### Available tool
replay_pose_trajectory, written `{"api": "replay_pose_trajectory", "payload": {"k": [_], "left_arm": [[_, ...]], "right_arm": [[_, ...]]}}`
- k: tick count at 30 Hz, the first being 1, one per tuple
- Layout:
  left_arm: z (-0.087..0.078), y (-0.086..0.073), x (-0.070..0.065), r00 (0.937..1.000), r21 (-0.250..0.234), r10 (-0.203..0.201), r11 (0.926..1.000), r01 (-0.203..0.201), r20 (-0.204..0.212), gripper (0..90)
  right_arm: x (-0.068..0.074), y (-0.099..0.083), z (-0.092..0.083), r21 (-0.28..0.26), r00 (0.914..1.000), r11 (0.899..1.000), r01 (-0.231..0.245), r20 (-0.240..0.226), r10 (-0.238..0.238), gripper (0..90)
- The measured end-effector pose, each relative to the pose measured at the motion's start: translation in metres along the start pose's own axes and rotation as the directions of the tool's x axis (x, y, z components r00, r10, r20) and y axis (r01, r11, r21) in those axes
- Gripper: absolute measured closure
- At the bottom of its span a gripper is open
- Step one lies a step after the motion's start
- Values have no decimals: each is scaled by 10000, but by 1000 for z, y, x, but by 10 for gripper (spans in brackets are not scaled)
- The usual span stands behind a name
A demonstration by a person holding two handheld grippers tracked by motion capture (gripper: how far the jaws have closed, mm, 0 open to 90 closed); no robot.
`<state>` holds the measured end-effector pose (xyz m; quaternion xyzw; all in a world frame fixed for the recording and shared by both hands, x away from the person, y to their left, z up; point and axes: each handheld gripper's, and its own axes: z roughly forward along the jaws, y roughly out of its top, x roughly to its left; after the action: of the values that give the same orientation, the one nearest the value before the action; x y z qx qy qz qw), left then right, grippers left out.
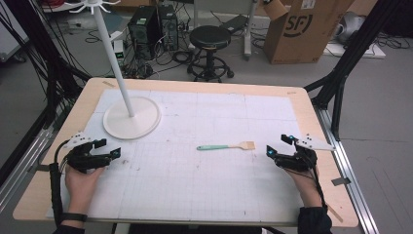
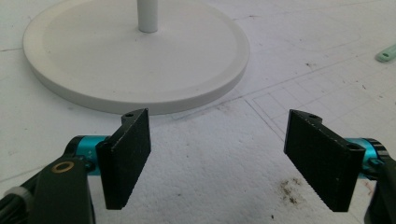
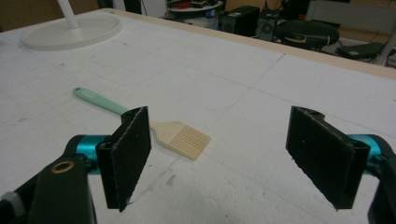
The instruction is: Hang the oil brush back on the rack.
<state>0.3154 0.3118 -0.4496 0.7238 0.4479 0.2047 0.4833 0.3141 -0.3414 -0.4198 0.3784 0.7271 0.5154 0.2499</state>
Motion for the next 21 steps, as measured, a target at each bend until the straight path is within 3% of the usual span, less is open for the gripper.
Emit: {"api": "replay_pose_trajectory", "payload": {"k": [5, 14, 19, 21], "left_arm": [[0, 0, 0, 10000, -31, -79, 10000, 79, 43, 236], [0, 0, 0, 10000, 20, -47, 10000, 47, -7, 238], [1, 0, 1, 9999, 29, -95, 10000, 95, -43, 240], [1, 0, 1, 9999, 27, -153, 9999, 154, -48, 242]], "right_arm": [[-1, 2, 3, 12, 10000, 10000, -19, 73, 19, 215], [3, 11, 28, 395, 9995, 9989, 258, -174, -251, 216], [4, 22, 46, 355, 9982, 9982, -490, -335, 502, 215], [6, 28, 58, 697, 9967, 9965, -453, -638, 497, 216]]}}
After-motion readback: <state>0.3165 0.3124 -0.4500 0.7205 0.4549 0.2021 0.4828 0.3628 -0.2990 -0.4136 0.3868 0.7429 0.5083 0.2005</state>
